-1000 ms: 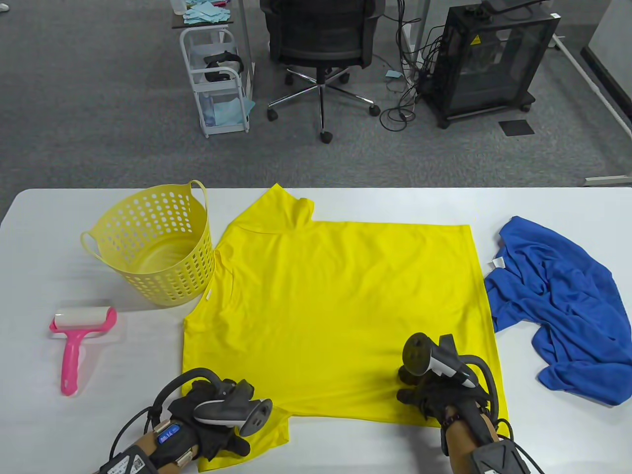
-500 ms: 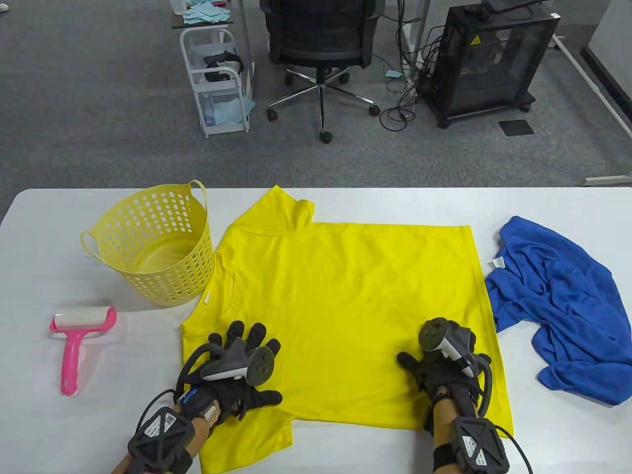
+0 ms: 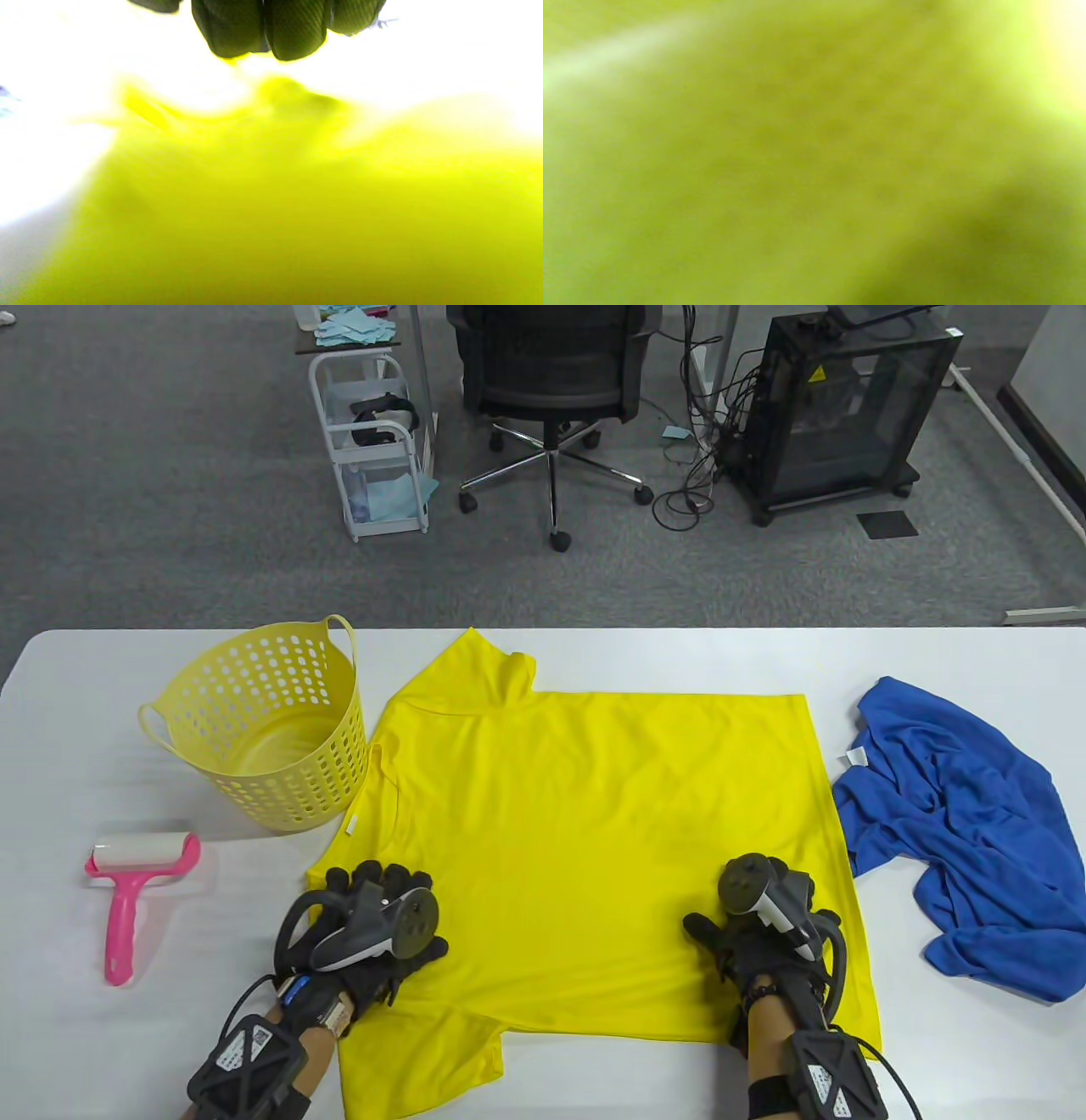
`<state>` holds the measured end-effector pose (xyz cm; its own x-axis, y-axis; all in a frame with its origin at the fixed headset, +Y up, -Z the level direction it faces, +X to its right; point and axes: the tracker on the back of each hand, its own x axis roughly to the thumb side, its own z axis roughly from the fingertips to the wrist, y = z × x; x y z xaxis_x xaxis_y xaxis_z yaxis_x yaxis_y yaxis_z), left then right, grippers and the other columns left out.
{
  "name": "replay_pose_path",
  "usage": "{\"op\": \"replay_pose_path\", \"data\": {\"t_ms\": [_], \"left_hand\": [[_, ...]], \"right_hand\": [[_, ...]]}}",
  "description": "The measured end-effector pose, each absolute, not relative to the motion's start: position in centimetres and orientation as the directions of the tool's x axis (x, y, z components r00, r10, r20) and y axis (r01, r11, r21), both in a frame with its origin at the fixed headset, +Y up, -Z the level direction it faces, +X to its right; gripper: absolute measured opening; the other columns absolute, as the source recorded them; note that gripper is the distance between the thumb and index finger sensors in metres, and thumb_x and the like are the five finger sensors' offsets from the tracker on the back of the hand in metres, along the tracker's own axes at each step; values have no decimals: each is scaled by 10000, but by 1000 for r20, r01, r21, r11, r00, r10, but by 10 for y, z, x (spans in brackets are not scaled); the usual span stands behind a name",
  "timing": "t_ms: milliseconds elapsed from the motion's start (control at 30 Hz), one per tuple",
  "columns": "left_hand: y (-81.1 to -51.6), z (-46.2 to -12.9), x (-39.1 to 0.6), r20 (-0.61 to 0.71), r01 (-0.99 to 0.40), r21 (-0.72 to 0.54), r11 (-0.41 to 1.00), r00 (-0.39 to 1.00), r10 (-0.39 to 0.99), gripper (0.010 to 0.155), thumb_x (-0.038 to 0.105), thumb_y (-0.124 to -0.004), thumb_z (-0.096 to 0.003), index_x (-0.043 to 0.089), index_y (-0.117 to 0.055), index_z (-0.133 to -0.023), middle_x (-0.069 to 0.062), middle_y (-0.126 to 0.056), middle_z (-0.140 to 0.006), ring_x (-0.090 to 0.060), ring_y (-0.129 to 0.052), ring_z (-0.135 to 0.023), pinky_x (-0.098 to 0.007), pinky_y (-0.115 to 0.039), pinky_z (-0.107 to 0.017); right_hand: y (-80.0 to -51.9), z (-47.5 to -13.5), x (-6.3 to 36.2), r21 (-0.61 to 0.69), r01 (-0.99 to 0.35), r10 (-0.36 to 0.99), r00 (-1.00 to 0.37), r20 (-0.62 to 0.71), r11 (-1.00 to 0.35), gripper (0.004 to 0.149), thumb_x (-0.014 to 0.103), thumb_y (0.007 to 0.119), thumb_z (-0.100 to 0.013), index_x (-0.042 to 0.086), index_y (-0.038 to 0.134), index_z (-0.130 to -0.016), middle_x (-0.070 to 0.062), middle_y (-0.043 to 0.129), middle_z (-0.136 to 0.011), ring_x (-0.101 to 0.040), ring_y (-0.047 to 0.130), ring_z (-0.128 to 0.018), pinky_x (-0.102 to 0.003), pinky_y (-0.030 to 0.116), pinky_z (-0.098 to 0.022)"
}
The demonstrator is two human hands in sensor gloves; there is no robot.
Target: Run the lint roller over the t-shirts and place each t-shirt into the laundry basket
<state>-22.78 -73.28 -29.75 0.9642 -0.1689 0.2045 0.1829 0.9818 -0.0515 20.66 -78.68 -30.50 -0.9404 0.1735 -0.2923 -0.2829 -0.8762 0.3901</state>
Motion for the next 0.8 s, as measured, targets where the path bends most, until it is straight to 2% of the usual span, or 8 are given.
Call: {"op": "replay_pose_path", "data": {"t_ms": [167,300,367,467,567,633,733,800], "left_hand": [[-700,-295,-313,-196,118,131,984,976,-91,784,728,-602,-395,237,-587,-1007,-50,-783,-999,-386,-806,-937,-614,-584,-696],[-717,-296,-386,-461,3,-29,1000,887,-16,702,594,-663,-474,204,-503,-1035,-124,-604,-1086,-473,-613,-1017,-676,-466,-711],[-730,-294,-415,-583,-62,-86,994,812,0,792,578,-666,-481,188,-305,-1069,-163,-338,-1158,-588,-337,-1054,-726,-337,-715],[-740,-289,-443,-677,-74,-105,992,736,-17,943,658,-657,-458,161,-129,-1061,-213,-203,-1153,-665,-248,-1011,-758,-313,-690],[-756,-288,-458,-713,-178,-149,973,701,20,943,647,-670,-460,154,-137,-1063,-196,-316,-1159,-629,-356,-1035,-737,-365,-705],[-766,-290,-461,-714,-194,-211,958,700,-16,851,586,-675,-480,171,-223,-1070,-111,-621,-1086,-514,-622,-1021,-691,-463,-711],[-766,-294,-461,-716,-102,-157,982,697,-42,693,432,-688,-519,193,-321,-1057,-62,-735,-986,-411,-759,-956,-639,-525,-716],[-763,-294,-459,-695,-84,-130,988,718,-30,686,427,-707,-504,183,-374,-1053,-37,-788,-939,-378,-818,-911,-621,-558,-708]], "right_hand": [[-779,-304,198,356,-269,186,-950,-249,-895,853,655,548,-399,262,79,-994,-214,-57,-1053,-515,30,-968,-749,139,-637],[-778,-303,195,351,-252,177,-957,-231,-902,845,645,560,-407,260,95,-999,-215,-52,-1052,-516,33,-967,-748,143,-637],[-780,-302,195,358,-263,188,-954,-232,-896,843,641,563,-408,255,98,-997,-221,-51,-1047,-519,36,-961,-745,146,-634],[-781,-301,195,365,-248,170,-958,-231,-897,843,638,566,-409,249,105,-997,-230,-40,-1045,-525,47,-957,-744,153,-631],[-780,-301,195,360,-225,147,-962,-232,-905,843,636,568,-409,250,101,-995,-227,-40,-1047,-523,43,-958,-743,147,-631],[-780,-301,195,356,-213,134,-963,-233,-910,845,636,570,-409,251,96,-993,-226,-40,-1047,-523,39,-957,-742,143,-631],[-780,-301,196,354,-206,125,-963,-238,-912,847,635,570,-409,253,86,-989,-225,-45,-1046,-522,34,-957,-743,138,-630],[-781,-301,196,359,-210,127,-962,-242,-909,848,635,570,-410,260,67,-980,-224,-53,-1044,-523,29,-956,-743,135,-630]]}}
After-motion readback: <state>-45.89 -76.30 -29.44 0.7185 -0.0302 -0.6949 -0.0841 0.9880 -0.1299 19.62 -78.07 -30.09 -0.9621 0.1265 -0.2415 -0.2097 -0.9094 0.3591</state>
